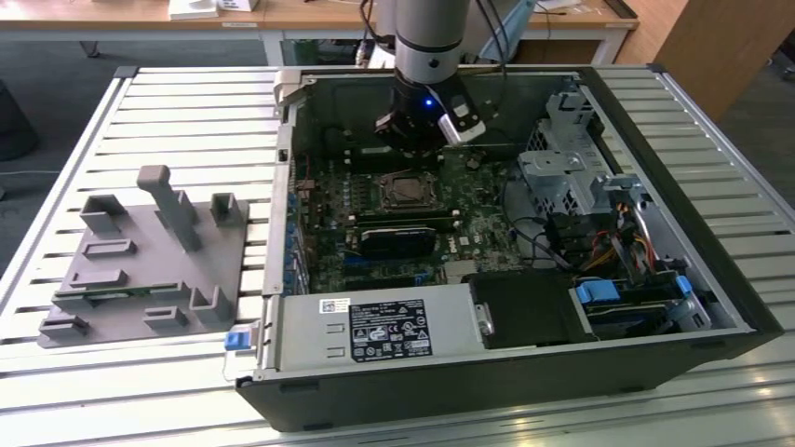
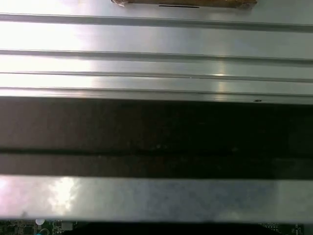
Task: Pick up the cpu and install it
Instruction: 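Install the first cpu locking lever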
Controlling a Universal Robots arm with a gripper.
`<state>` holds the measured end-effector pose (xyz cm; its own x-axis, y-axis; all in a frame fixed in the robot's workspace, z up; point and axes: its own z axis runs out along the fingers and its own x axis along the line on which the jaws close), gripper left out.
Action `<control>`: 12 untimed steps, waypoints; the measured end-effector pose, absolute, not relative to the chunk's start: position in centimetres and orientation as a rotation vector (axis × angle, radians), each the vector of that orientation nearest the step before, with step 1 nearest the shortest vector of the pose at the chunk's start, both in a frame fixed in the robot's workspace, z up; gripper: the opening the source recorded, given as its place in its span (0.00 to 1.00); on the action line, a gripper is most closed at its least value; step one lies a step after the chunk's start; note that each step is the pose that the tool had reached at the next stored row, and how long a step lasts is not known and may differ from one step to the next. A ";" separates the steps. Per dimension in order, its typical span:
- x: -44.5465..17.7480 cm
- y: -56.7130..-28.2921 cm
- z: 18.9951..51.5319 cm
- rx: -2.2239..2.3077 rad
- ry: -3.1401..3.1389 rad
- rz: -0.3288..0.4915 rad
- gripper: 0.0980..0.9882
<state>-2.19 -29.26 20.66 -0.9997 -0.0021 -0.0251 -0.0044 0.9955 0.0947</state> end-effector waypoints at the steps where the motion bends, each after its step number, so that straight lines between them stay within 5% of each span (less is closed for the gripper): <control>1: -2.2 -29.3 20.6 -0.005 3.113 0.148 0.01; 12: -2.1 -29.3 20.2 -0.005 3.113 0.147 0.01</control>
